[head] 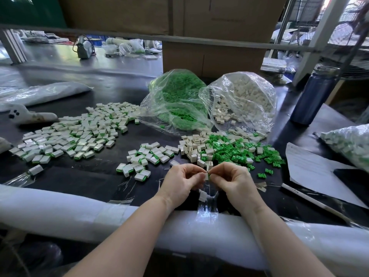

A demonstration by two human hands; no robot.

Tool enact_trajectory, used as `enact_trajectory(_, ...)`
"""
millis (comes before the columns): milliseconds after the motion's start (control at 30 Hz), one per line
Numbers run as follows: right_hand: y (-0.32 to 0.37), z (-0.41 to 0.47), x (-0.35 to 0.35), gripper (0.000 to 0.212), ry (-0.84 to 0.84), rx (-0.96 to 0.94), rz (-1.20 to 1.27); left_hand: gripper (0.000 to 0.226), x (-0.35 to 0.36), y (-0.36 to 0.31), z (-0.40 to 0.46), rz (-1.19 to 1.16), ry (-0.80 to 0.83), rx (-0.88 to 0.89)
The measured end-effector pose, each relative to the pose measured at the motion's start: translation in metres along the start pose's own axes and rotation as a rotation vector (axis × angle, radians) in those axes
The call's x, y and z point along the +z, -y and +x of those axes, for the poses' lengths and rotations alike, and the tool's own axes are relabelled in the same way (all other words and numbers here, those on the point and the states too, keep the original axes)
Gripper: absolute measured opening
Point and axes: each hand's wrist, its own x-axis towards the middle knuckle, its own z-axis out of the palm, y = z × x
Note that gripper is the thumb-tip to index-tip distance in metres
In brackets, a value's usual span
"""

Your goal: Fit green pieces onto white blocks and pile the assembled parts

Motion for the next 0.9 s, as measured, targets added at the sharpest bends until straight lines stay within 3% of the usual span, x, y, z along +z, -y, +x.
enact_trajectory(433,-0.0002,0.0004,-0.0013,0.027,0.054,0.006,-0.017,0.016,0.0009,-0.0010,-0.0010,0.154,0.027,0.055)
enact_trajectory(733,0.0002,0.0000,-0.0018,0.025,0.098,0.003,-0.030,0.008,0.0025,-0.0005,-0.0016,0.287,0.040,0.097)
enact_trajectory(900,-0.0005,0.0010,-0.0010,0.023,0.010,0.016,0.055,0.009,0.0032,-0.0035,-0.0015,0.164,-0.007,0.112)
